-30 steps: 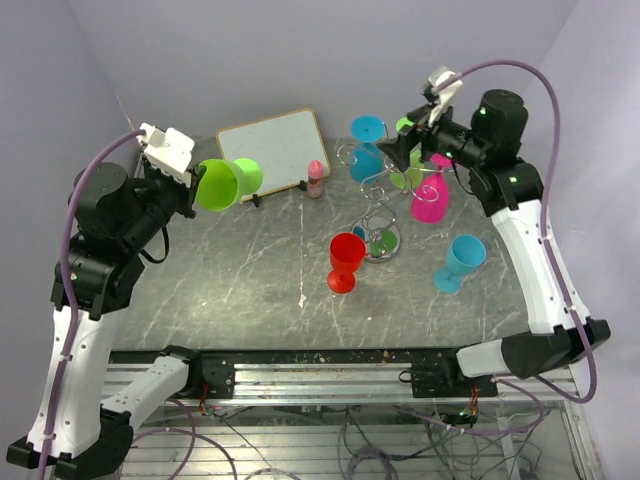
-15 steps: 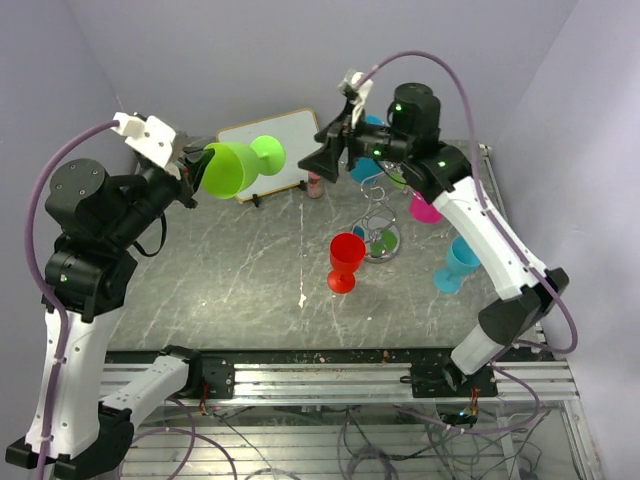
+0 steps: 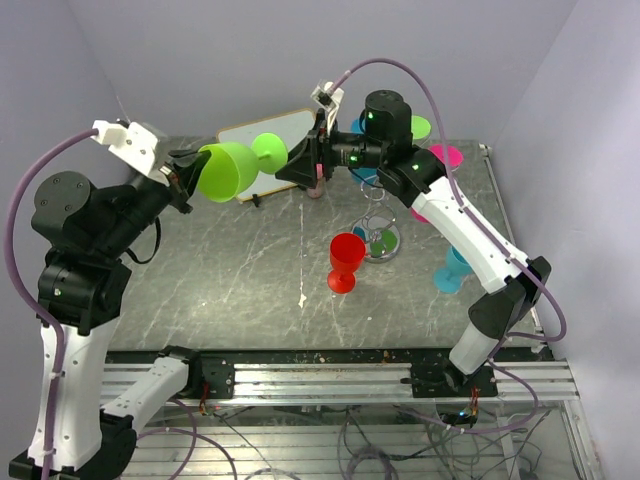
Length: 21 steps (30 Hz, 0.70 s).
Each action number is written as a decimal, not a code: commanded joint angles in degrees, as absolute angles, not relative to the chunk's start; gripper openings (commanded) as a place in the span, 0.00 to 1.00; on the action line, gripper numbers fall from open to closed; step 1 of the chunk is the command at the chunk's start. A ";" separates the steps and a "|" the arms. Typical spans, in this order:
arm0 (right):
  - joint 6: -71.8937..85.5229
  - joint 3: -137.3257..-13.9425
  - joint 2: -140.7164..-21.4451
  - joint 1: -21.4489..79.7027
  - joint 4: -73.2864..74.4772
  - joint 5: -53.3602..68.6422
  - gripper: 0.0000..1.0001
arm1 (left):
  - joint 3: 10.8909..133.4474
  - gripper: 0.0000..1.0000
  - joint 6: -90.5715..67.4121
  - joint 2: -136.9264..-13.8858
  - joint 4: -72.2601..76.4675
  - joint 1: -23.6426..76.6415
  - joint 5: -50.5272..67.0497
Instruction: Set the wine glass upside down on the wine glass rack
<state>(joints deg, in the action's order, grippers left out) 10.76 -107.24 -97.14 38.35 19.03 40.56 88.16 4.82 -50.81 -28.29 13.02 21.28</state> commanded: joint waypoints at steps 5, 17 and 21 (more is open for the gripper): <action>16.06 -107.41 -98.12 39.65 13.80 41.54 0.49 | 86.29 0.07 2.25 -48.82 -24.59 12.04 24.27; 18.23 -105.70 -96.59 39.83 11.86 40.26 0.13 | 86.79 0.07 1.69 -49.55 -23.98 11.87 24.97; 18.00 -105.47 -95.87 39.81 12.05 39.28 0.00 | 86.09 0.07 1.37 -49.49 -23.59 11.88 25.20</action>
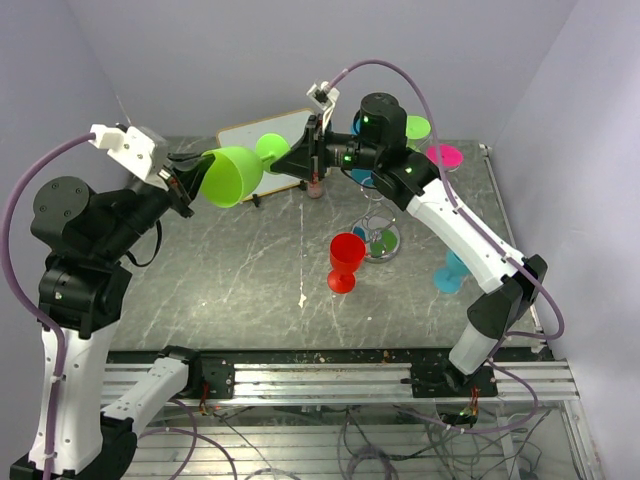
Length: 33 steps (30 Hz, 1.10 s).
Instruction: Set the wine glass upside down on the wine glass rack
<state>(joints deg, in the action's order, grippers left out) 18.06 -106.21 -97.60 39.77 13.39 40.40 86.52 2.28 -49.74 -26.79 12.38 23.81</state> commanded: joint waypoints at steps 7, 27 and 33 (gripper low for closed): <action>10.94 -107.87 -94.92 39.77 16.36 32.83 0.00 | 84.98 0.42 -1.01 -47.71 -24.99 11.87 22.40; -43.06 -108.06 -85.98 42.26 37.43 3.90 0.00 | 81.74 0.90 13.54 -38.12 -39.71 10.31 4.28; -53.15 -99.97 -83.68 46.11 32.76 -14.68 0.00 | 79.89 0.92 14.93 -39.25 -42.40 8.62 3.96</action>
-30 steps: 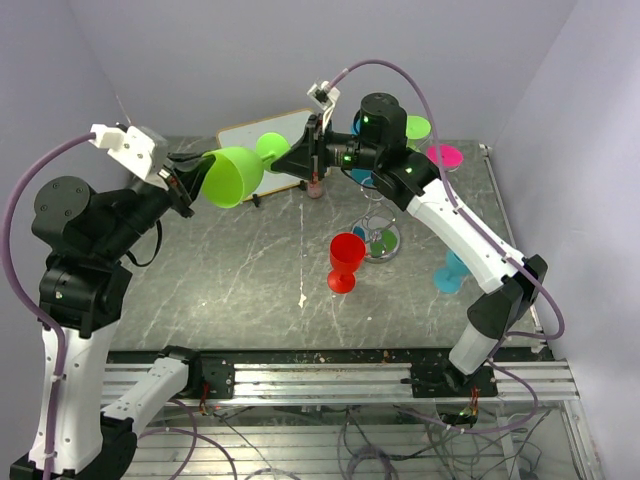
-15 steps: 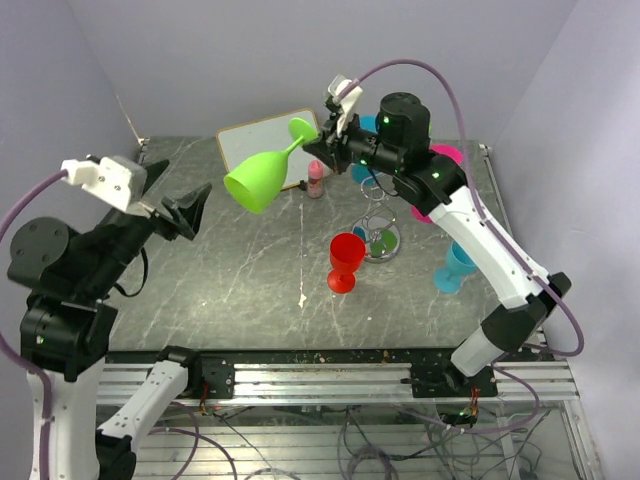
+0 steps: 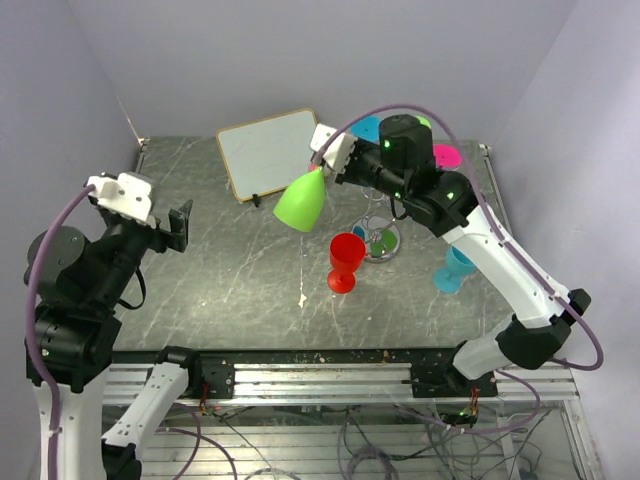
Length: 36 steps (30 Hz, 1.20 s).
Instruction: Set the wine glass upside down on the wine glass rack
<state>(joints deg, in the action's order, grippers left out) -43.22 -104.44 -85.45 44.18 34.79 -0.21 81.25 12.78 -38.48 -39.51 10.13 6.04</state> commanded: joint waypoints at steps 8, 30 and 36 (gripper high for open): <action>-61.71 -86.54 -81.39 47.64 22.35 -31.35 0.00 | 77.50 0.94 13.61 -40.90 -41.69 6.61 7.38; -66.68 -86.11 -81.03 47.62 18.01 -36.64 0.00 | 74.70 0.94 11.32 -41.92 -38.21 5.27 11.92; -67.62 -86.98 -82.53 47.44 18.70 -37.82 0.00 | 74.97 0.94 11.81 -41.88 -38.75 5.27 12.21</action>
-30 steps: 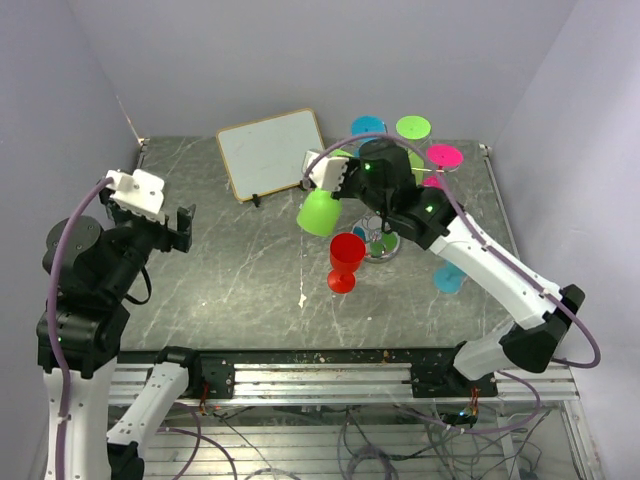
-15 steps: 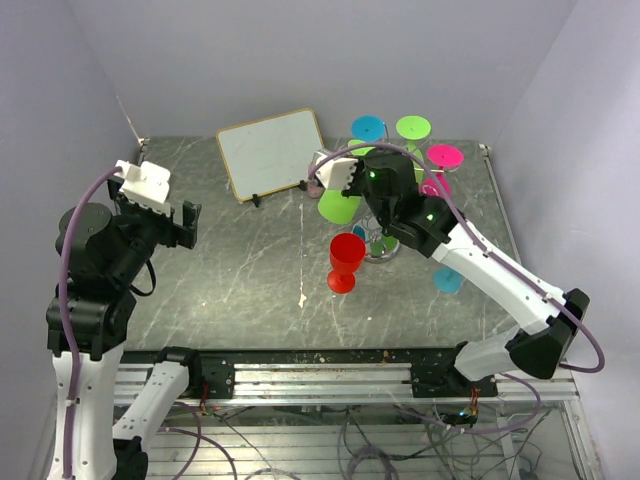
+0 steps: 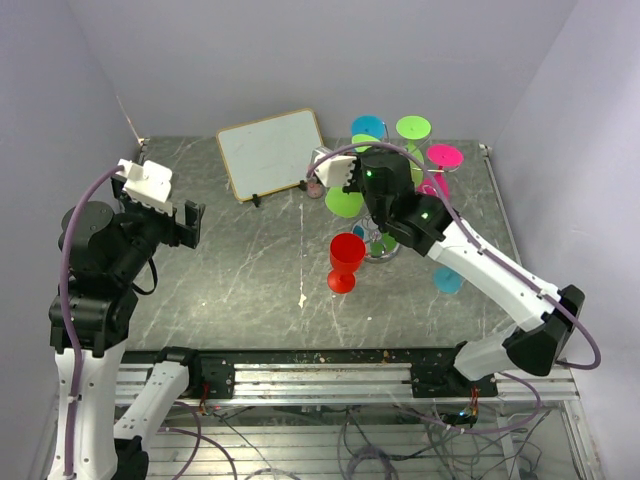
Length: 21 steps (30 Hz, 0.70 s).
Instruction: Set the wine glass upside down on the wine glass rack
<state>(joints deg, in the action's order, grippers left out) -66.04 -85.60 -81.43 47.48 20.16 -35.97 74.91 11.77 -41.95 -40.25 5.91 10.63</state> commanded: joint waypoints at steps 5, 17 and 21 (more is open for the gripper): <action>-67.97 -88.87 -84.56 46.90 19.73 -38.89 0.00 | 75.06 0.93 11.88 -42.19 -38.85 5.27 12.74; -70.01 -92.33 -88.42 46.31 18.32 -40.50 0.00 | 75.49 0.93 11.86 -42.71 -38.27 5.28 14.15; -70.55 -93.55 -89.47 46.30 17.94 -40.16 0.00 | 75.71 0.93 12.11 -42.74 -38.65 5.27 14.37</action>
